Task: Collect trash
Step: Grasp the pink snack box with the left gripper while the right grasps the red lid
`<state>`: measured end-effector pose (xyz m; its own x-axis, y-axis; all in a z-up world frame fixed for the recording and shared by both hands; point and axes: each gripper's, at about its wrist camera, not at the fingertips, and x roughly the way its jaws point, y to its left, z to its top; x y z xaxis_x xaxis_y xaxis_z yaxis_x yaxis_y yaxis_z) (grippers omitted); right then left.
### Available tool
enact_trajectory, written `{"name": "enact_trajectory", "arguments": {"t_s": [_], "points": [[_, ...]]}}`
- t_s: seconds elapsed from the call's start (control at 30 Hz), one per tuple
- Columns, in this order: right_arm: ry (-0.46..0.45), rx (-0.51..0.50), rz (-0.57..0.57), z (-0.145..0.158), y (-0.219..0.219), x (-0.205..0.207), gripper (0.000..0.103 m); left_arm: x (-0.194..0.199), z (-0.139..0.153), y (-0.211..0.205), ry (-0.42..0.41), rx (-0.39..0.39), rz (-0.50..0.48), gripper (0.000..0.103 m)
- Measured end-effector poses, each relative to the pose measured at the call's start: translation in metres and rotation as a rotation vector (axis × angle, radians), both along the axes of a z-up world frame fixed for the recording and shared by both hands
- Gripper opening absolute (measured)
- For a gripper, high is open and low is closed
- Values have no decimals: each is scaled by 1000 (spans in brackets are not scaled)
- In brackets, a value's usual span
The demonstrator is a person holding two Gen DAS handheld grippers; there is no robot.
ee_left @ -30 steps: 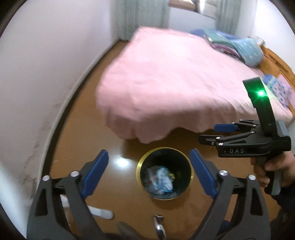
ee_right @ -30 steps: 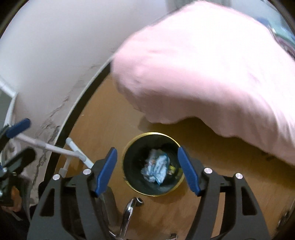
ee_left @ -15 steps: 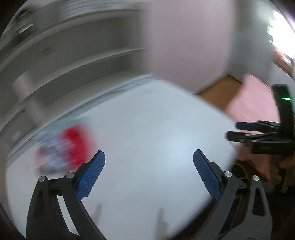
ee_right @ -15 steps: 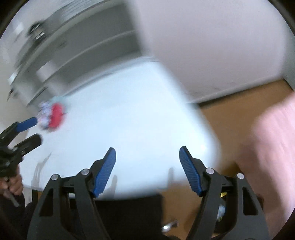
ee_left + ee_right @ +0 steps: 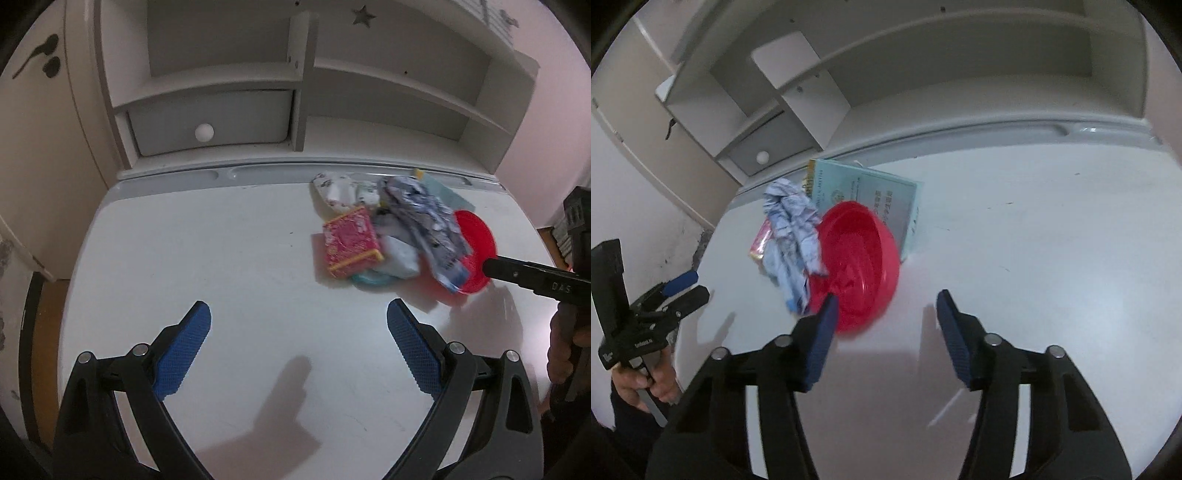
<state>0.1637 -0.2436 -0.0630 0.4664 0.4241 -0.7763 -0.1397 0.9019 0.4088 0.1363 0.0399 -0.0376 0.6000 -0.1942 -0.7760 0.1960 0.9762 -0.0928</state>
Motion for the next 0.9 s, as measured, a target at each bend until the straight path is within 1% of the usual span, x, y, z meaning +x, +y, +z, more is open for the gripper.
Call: {"name": "enact_trajectory", "arguments": {"t_s": [0.03, 0.07, 0.1, 0.13, 0.23, 0.3, 0.4, 0.57, 0.67, 0.73, 0.77, 0.8, 0.83, 0.9], "points": [[8, 3, 3, 0, 1, 2, 45, 6, -2, -1, 5, -1, -8, 93], [14, 12, 17, 0, 4, 4, 39, 12, -3, -2, 9, 1, -9, 93], [15, 6, 27, -1, 9, 5, 26, 18, -4, -4, 10, 2, -12, 93], [9, -13, 23, 1, 11, 6, 17, 24, -6, -4, 11, -2, -20, 93], [-40, -45, 8, 12, 12, 2, 13, 43, -17, -16, 29, -6, -47, 93], [-81, -61, -19, 26, 2, -9, 13, 51, -20, -22, 36, -8, -68, 93], [-108, -79, -59, 36, -18, -22, 13, 63, -27, -33, 55, -8, -82, 93], [-99, -91, -104, 36, -42, -37, 13, 81, -33, -32, 74, -42, -80, 93], [-88, -87, -119, 32, -52, -45, 13, 87, -37, -28, 99, -72, -55, 92], [-84, -85, -124, 30, -54, -48, 13, 89, -39, -29, 117, -104, -55, 79], [-83, -84, -126, 30, -55, -51, 13, 87, -39, -30, 114, -105, -59, 72], [-85, -83, -130, 30, -56, -54, 13, 85, -37, -31, 116, -107, -68, 47], [-89, -82, -130, 31, -57, -58, 13, 83, -37, -31, 127, -109, -67, 43], [-102, -84, -135, 35, -60, -64, 13, 79, -32, -30, 120, -99, -49, 42]]}}
